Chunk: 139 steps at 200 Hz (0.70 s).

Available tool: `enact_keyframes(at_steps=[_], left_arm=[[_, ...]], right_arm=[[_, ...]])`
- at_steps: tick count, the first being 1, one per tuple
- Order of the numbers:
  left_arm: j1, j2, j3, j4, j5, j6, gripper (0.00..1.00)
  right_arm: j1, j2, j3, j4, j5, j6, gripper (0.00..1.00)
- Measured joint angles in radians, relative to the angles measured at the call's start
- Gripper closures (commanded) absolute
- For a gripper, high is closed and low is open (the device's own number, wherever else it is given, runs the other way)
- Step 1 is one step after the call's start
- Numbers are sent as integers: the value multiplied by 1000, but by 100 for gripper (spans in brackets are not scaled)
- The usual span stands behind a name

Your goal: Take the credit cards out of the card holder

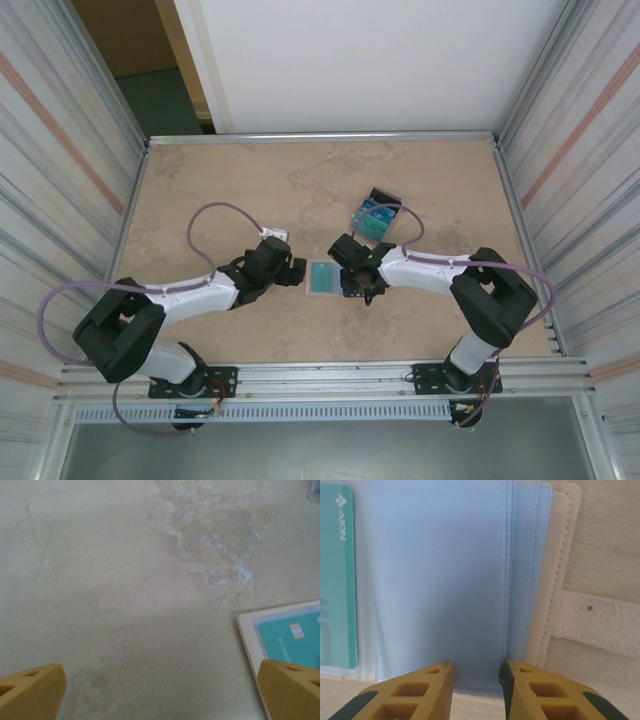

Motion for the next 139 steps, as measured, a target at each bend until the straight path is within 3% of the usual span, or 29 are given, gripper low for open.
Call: enact_keyframes(at_steps=[72, 139], left_arm=[[-55, 98, 47, -27, 1, 43, 1], [-72, 161, 69, -30, 8, 48, 1]], right_arm=[[-42, -155, -2, -33, 12, 0, 64], [-149, -177, -60, 171, -201, 27, 74]])
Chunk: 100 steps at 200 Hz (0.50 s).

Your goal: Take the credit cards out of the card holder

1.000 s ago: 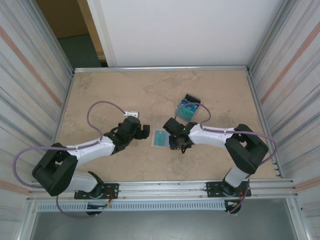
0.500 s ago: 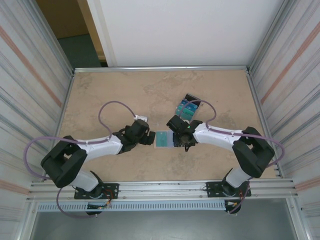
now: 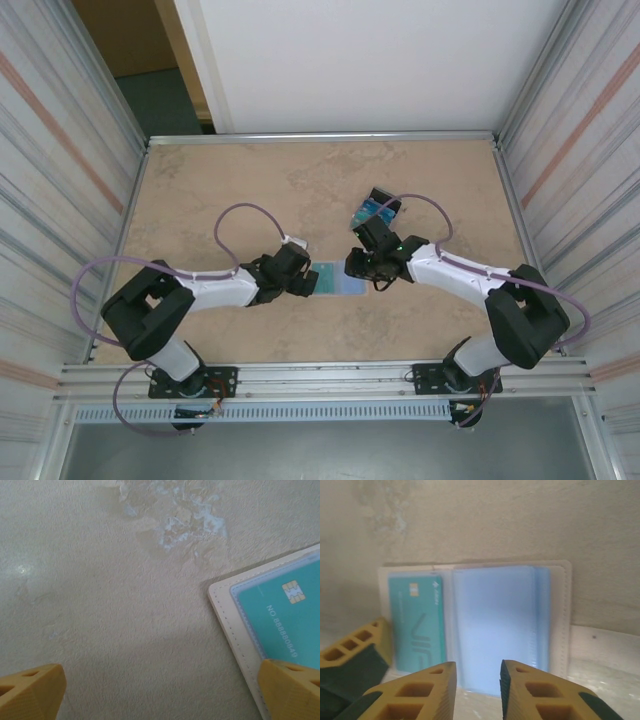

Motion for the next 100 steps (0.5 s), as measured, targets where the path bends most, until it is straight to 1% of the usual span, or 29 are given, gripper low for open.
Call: enact_keyframes(at_steps=[50, 100], left_arm=[[0, 0, 0, 0, 0, -1, 1], [0, 8, 0, 0, 0, -4, 1]], right_arm=[[-6, 55, 0, 109, -116, 8, 75], [-6, 121, 6, 153, -174, 26, 77]])
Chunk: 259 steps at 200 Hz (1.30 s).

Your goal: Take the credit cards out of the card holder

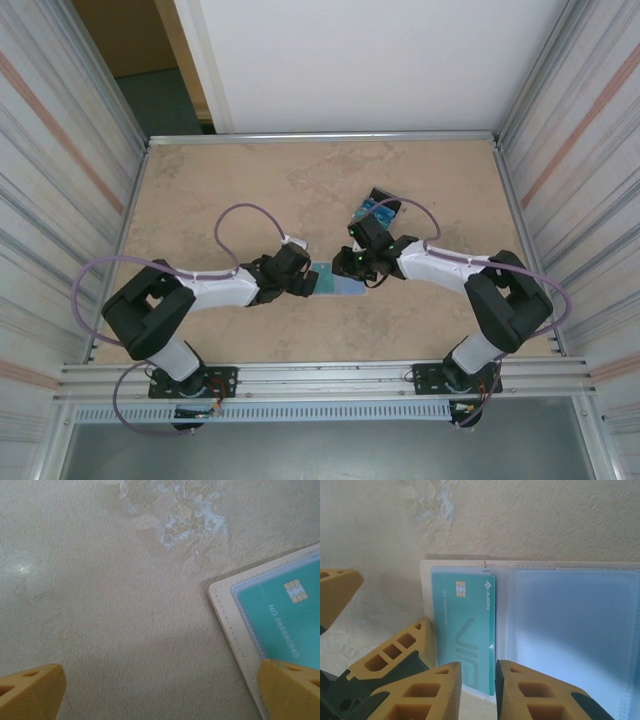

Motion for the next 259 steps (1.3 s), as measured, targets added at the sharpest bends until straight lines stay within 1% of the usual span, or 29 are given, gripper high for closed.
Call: enact_keyframes(at_steps=[69, 165, 259], left_arm=[[-2, 12, 0, 4, -1, -4, 1], [-2, 15, 4, 0, -1, -12, 1], [-6, 17, 8, -8, -8, -27, 1]], right_arm=[[-11, 87, 27, 39, -69, 8, 81], [-39, 91, 8, 95, -122, 49, 85], [-53, 122, -15, 119, -137, 53, 87]])
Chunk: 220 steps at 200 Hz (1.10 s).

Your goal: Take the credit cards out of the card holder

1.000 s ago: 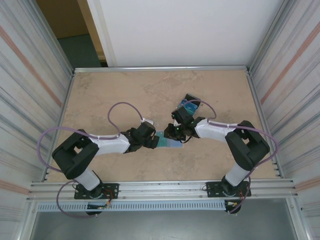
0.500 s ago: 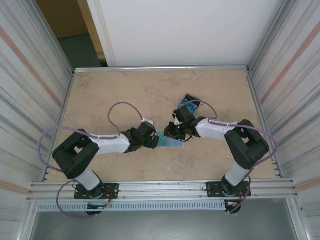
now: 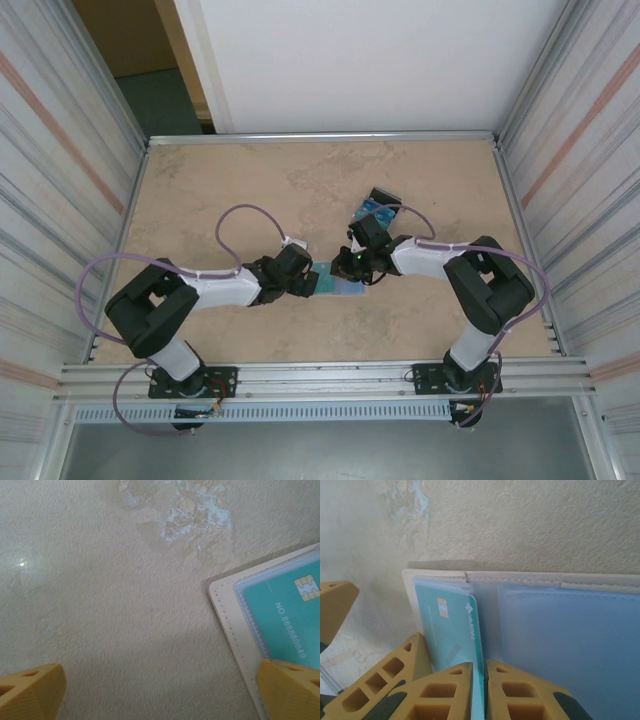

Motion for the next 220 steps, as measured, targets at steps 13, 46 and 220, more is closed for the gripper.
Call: enact_keyframes(at_steps=[13, 46, 220], left_arm=[[0, 0, 0, -1, 0, 0, 1], [0, 0, 1, -2, 0, -3, 1], [0, 4, 10, -17, 0, -11, 1]], right_arm=[[-6, 3, -6, 6, -6, 1, 87], [-13, 18, -24, 38, -25, 10, 87], [-30, 26, -49, 123, -98, 51, 100]])
